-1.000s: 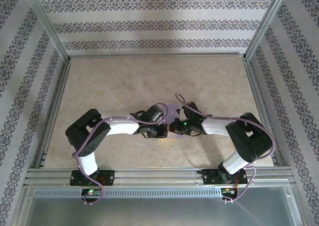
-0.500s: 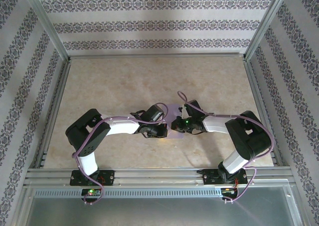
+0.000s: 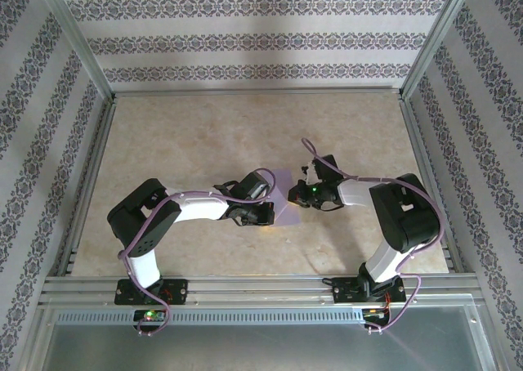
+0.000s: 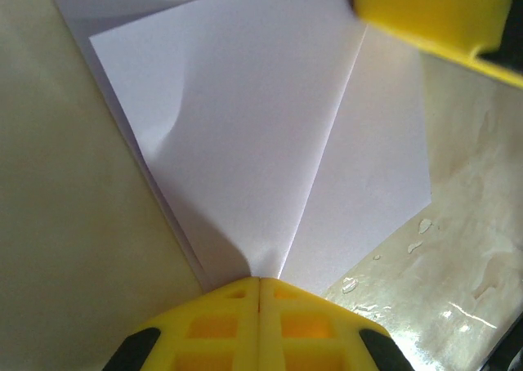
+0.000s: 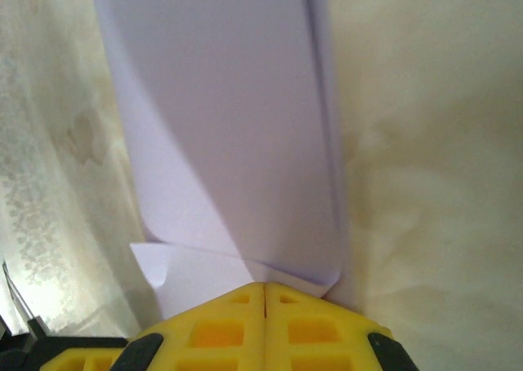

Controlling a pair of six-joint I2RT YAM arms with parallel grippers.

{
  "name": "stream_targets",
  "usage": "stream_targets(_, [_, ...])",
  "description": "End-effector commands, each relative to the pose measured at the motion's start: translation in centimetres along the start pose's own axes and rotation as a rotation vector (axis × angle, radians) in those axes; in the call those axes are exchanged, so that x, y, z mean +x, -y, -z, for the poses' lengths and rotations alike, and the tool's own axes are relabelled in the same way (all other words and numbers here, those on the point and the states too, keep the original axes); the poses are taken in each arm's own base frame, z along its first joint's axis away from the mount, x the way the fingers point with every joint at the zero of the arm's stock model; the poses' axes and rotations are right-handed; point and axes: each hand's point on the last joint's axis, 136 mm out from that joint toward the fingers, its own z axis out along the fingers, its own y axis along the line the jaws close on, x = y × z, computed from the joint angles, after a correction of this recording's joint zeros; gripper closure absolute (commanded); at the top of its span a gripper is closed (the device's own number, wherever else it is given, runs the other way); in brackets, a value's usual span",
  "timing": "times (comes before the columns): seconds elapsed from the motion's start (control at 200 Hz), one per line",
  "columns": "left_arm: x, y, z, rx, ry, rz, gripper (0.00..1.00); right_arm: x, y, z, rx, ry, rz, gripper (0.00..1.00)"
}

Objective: Fold a paper plane with a square sheet of paper (fold left side to right side)
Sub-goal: Fold the triangle a second time at the center of the table.

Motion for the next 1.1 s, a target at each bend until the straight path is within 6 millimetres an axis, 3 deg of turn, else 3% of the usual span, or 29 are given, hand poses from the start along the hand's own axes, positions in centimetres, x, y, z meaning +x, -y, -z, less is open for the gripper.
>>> stream_targets(0.0, [3.9,-4.6,-0.6,-0.171,-0.118,0.038,1.0,-1.9,1.7,0.2,0.061,0.041,0.008,1.0])
stream_targets(0.22, [3.8,-4.3,-0.5,-0.162,-0.108,0.035,1.0,-4.4,2.2,1.5,0.052,0.079,-0.012,1.0])
stream_targets(0.44, [3.2,-3.4,-0.5,-0.142,-0.092,0.024,1.0,-5.5,-0.5,4.1,-0.004,0.128,0.013,1.0])
stream_targets(0.58, [2.8,-3.1,-0.4,-0.135,-0.083,0.019,1.0,-3.7,-2.3,4.6,-0.052,0.119,0.012,1.0])
stream_targets(0.79, [2.8,-3.0,-0.4,-0.136,-0.081,0.016,1.0,0.5,-3.7,3.0,-0.07,0.048,0.022,1.0])
stream_targets(1.094, [2.3,-2.6,-0.3,-0.131,-0.072,0.002,1.0,2.7,-2.7,0.2,-0.032,-0.039,0.027,1.0])
